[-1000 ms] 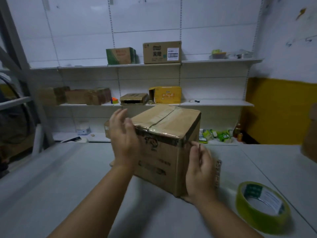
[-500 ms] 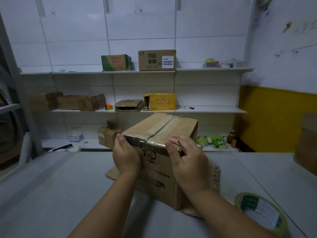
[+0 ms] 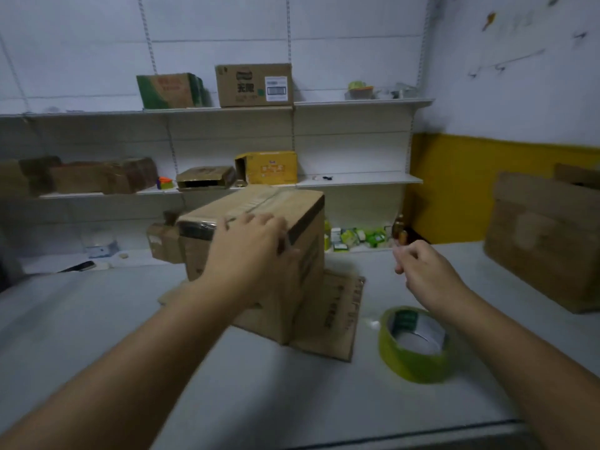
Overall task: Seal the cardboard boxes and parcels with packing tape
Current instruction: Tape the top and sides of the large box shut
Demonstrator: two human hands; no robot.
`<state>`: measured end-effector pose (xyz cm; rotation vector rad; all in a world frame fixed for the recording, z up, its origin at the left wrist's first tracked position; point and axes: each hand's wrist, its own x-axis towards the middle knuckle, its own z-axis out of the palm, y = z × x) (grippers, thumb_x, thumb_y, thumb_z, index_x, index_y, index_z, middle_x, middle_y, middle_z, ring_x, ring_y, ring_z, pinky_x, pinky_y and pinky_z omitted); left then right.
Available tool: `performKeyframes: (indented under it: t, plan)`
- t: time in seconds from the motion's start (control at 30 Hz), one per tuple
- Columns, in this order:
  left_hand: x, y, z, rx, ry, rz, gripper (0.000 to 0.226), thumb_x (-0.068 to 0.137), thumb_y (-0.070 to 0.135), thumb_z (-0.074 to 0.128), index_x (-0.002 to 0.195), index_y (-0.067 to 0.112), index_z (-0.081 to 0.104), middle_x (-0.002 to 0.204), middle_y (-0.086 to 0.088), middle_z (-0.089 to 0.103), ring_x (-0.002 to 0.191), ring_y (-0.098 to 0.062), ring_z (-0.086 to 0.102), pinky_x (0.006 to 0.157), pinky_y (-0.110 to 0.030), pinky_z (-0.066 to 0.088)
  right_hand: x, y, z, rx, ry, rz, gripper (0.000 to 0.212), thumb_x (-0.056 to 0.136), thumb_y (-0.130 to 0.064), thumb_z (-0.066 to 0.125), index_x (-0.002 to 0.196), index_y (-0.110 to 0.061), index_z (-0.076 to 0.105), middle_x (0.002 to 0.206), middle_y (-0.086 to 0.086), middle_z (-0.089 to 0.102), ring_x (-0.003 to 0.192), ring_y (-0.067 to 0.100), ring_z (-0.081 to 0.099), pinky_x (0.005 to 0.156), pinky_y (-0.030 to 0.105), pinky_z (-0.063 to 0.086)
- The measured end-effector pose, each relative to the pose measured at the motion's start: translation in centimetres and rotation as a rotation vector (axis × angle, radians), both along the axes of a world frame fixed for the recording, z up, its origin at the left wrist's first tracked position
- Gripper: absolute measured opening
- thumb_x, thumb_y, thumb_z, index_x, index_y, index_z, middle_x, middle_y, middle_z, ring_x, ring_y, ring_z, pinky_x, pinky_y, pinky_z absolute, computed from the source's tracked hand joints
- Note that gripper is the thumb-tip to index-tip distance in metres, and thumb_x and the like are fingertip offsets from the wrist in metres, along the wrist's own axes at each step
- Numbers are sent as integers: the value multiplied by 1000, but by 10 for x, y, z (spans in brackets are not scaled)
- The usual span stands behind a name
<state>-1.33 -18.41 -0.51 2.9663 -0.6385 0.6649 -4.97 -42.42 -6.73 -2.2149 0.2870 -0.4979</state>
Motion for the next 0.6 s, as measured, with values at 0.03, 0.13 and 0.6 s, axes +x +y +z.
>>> performKeyframes:
  t: [0.03, 0.13, 0.6]
  plan:
    - [2, 7, 1, -31, 26, -29, 47, 92, 45, 49, 136, 30, 41, 145, 2, 42, 133, -20, 36, 111, -45, 29, -4, -14, -5, -84, 15, -13, 28, 97, -33, 47, 84, -9, 52, 76, 8, 56, 70, 23, 51, 64, 36, 38]
    - [7, 52, 14, -234, 170, -178, 52, 87, 19, 62, 135, 28, 46, 141, 0, 47, 126, -20, 46, 107, -38, 38, -14, -54, -17, -234, 44, -71, 10, 90, -17, 58, 84, -10, 61, 79, 9, 61, 75, 26, 55, 62, 35, 38]
    - [12, 95, -27, -1261, 76, 68, 19, 92, 42, 54, 87, 28, 66, 124, 2, 58, 102, -18, 56, 88, -42, 50, -12, -100, -70, -480, 222, -94, 6, 86, -27, 68, 88, -24, 73, 87, 0, 69, 77, 18, 57, 67, 29, 44]
